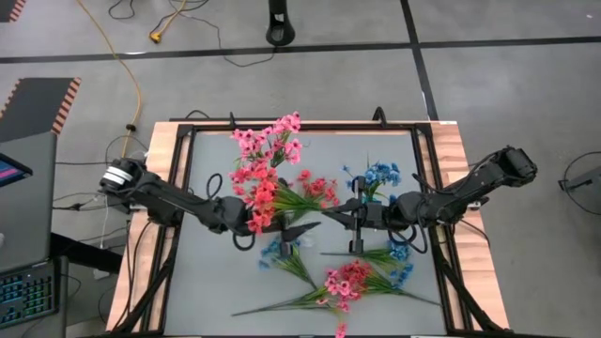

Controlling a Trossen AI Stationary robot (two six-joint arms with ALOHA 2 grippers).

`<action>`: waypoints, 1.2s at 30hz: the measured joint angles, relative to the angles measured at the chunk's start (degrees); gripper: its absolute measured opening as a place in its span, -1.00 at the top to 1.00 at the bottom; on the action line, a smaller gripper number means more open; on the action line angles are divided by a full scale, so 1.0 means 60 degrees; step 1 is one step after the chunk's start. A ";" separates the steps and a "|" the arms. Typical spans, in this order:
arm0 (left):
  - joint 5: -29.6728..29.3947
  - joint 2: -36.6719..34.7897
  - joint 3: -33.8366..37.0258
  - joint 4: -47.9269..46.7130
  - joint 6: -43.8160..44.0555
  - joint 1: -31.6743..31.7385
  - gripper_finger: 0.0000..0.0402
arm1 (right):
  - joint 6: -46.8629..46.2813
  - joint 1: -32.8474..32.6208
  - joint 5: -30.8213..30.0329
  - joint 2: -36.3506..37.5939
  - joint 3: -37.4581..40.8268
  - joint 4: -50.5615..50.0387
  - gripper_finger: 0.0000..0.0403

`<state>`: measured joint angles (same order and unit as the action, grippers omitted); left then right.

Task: Sort flowers into vase by color
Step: Put the bottom left red flowers into the bottom transparent vase

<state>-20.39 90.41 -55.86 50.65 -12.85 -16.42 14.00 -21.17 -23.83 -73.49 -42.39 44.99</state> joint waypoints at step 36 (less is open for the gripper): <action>-0.0166 0.0216 -0.0761 -0.0648 0.0834 0.0047 0.98 | -0.0649 -0.0033 -0.0010 0.0225 0.0000 -0.1299 0.56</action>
<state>-21.39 91.70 -60.42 46.77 -7.85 -16.14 10.10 -21.36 -23.90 -72.15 -42.39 37.20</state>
